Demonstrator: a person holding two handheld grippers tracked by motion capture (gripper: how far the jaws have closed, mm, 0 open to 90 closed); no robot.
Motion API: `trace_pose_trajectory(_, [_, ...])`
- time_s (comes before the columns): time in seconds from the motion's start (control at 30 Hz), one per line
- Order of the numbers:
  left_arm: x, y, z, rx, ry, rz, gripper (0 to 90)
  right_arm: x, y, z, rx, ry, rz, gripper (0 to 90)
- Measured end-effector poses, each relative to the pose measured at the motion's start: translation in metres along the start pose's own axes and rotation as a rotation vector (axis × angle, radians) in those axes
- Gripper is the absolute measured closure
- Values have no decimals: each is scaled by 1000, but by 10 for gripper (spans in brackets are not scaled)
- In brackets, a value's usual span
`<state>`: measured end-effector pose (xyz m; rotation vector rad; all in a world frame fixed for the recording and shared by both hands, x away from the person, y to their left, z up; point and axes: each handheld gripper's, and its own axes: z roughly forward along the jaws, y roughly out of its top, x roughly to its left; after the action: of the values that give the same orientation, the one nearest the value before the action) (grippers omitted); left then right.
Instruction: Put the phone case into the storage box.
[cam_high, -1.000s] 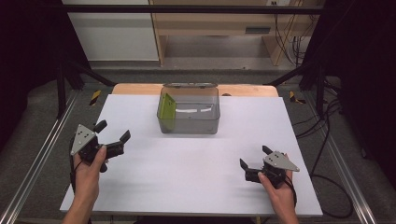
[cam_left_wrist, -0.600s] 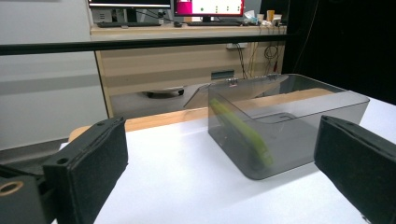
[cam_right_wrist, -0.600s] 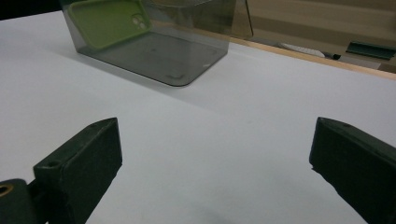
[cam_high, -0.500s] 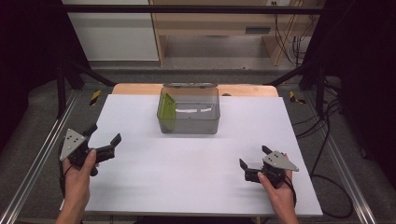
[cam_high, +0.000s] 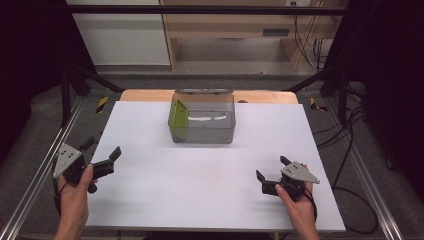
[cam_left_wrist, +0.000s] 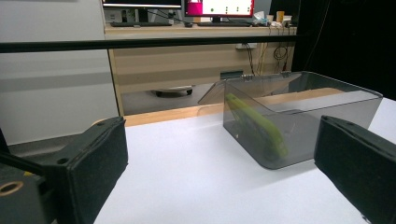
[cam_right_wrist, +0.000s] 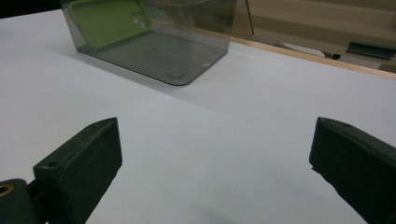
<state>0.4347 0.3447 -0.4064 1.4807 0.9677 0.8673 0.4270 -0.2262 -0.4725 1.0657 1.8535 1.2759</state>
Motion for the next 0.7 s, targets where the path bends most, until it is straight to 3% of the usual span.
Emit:
trace_pose_trajectory(0.4, [2,-12,-6,4,-4,-10,26,0,0,0,2,-2,-3,29])
trace_pose_trajectory(0.7, [0,-23,-7,-11,-32,-10,27,-2,-1,-1,2,-1,-3,29])
